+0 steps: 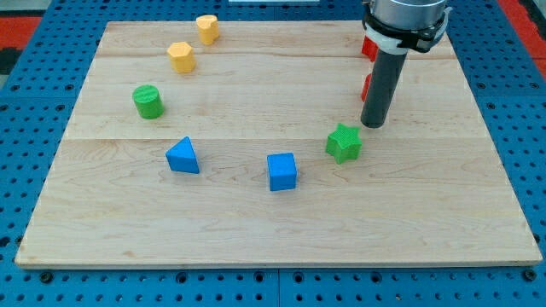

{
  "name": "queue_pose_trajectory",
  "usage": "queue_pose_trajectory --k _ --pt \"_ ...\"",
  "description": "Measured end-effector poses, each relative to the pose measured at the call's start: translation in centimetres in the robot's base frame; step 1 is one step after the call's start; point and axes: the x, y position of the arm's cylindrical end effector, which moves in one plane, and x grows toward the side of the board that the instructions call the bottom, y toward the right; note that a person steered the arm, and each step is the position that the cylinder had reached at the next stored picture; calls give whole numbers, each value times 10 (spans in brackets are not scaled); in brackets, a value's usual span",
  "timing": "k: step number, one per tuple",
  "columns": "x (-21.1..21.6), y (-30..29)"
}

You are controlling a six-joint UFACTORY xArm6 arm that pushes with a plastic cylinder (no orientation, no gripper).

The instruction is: Place the green star towards the top right side of the blue triangle

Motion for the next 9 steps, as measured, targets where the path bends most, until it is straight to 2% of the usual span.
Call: queue_pose_trajectory --k 1,2,3,4,5,6,9 --pt "4 44" --pt "33 50" --pt "50 22" --pt "49 -43" --pt "12 -104" --pt "-7 -169" --pt "1 -157"
